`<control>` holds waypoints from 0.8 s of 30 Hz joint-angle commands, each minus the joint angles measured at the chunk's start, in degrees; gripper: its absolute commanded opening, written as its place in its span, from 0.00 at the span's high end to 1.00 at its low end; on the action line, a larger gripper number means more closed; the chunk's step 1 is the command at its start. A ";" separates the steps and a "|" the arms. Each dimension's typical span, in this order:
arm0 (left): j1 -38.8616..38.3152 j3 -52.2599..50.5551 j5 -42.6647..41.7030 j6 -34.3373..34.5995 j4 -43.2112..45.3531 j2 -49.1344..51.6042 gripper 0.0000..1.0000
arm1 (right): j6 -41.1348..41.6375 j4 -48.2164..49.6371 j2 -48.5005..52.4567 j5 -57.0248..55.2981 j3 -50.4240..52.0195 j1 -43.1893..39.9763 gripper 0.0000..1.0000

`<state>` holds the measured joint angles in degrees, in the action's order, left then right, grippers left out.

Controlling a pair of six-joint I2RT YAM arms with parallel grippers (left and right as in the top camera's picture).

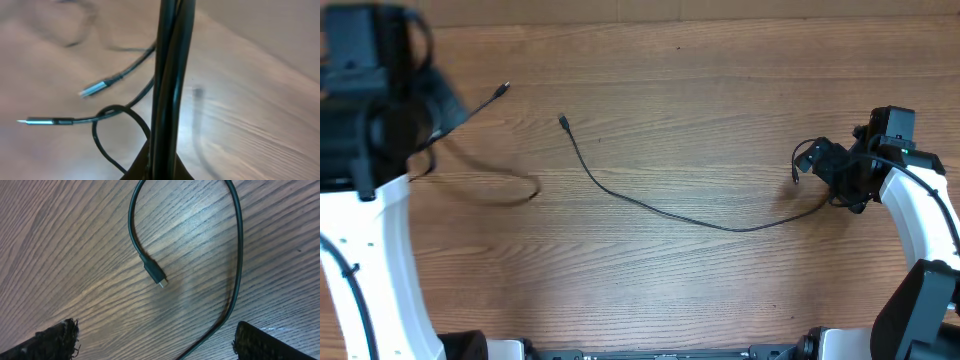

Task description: Untangle cables

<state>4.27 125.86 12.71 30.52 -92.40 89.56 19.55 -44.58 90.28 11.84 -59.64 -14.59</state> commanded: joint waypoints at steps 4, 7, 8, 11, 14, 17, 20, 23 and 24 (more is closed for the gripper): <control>11.28 -6.19 11.06 14.99 -4.39 1.64 0.96 | 0.42 -0.39 -0.24 0.31 0.35 -0.11 0.00; 16.63 -12.26 11.08 19.91 -4.15 1.66 0.95 | 0.42 -1.22 -0.24 0.31 0.35 -0.11 0.00; 18.67 -14.71 11.08 20.94 -3.69 1.66 0.95 | 0.42 -1.25 -0.24 0.31 0.37 -0.11 0.00; 24.33 -21.57 11.56 21.42 -1.73 1.66 0.95 | 0.39 -1.22 -0.24 0.31 0.37 -0.11 0.00; 30.73 -28.52 12.33 21.42 1.33 1.66 0.95 | 0.39 -1.20 -0.24 0.28 0.37 -0.11 0.00; 37.90 -35.95 13.03 21.35 7.78 1.66 0.95 | 0.39 -1.20 -0.24 0.28 0.37 -0.11 0.00; 43.21 -41.88 8.76 21.31 16.31 1.84 0.96 | 0.39 -1.29 -0.24 0.28 0.37 -0.11 0.00; 46.12 -46.66 7.17 17.86 26.86 1.84 0.95 | 0.39 -1.18 -0.24 0.28 0.37 -0.11 0.00; 46.49 -47.93 7.17 15.82 30.40 1.84 0.96 | 0.39 -1.16 -0.24 0.28 0.37 -0.11 0.00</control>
<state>49.76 80.84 21.37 49.78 -66.76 91.70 19.51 -46.02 90.28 11.84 -59.61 -14.59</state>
